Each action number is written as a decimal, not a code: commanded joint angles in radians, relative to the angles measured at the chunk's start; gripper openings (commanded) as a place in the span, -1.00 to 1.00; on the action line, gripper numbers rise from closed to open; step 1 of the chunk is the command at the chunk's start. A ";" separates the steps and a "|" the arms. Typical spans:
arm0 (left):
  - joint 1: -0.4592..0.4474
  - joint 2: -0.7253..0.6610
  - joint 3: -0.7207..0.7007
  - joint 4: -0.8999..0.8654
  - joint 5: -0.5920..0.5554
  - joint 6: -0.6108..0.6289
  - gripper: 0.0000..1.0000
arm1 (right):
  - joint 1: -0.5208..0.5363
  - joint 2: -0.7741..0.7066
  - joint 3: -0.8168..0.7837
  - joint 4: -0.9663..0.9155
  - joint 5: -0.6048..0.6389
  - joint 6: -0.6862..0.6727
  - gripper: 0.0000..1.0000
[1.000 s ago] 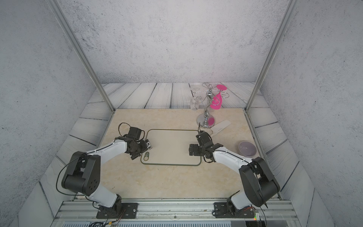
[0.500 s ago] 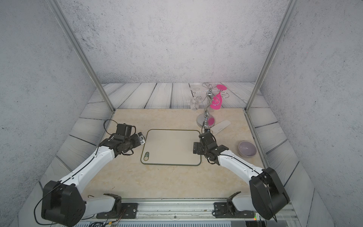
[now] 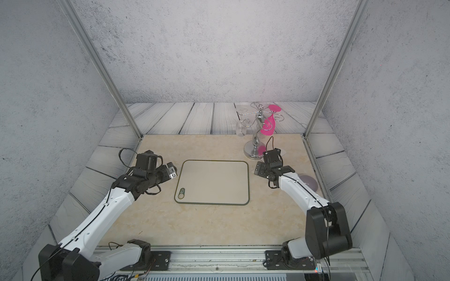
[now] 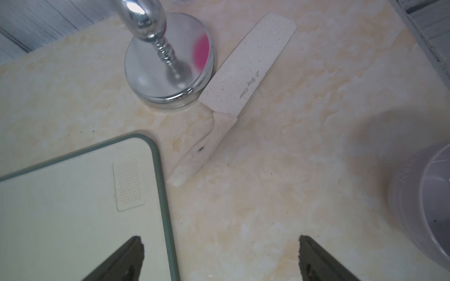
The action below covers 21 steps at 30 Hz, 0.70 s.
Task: Align the knife with the edge of the cutting board
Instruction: Pick up the knife at the center of the board.
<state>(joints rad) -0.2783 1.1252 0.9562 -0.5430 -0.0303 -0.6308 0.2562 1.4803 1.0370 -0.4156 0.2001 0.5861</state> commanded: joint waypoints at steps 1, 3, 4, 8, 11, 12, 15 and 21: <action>-0.019 -0.019 -0.030 -0.018 0.007 0.014 1.00 | -0.043 0.117 0.102 -0.106 -0.071 0.040 0.85; -0.027 -0.026 -0.041 -0.010 0.010 0.016 0.99 | -0.070 0.221 0.202 -0.180 -0.093 0.062 0.77; -0.029 -0.028 -0.046 -0.007 0.012 0.016 0.99 | -0.079 0.272 0.246 -0.204 -0.104 0.060 0.71; -0.036 -0.034 -0.061 0.002 0.012 0.022 0.99 | -0.087 0.373 0.337 -0.211 -0.086 0.067 0.68; -0.036 -0.036 -0.062 0.001 0.009 0.025 0.99 | -0.089 0.410 0.367 -0.201 -0.064 0.079 0.67; -0.037 -0.036 -0.062 0.001 0.009 0.026 1.00 | -0.089 0.427 0.377 -0.203 -0.060 0.083 0.68; -0.037 -0.035 -0.062 0.000 0.006 0.030 0.99 | -0.089 0.452 0.385 -0.196 -0.060 0.094 0.69; -0.038 -0.023 -0.062 0.003 0.010 0.030 0.99 | -0.088 0.495 0.384 -0.155 -0.069 0.112 0.70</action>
<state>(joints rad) -0.3107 1.1057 0.9005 -0.5415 -0.0216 -0.6163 0.1669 1.9415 1.4002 -0.5709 0.1287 0.6758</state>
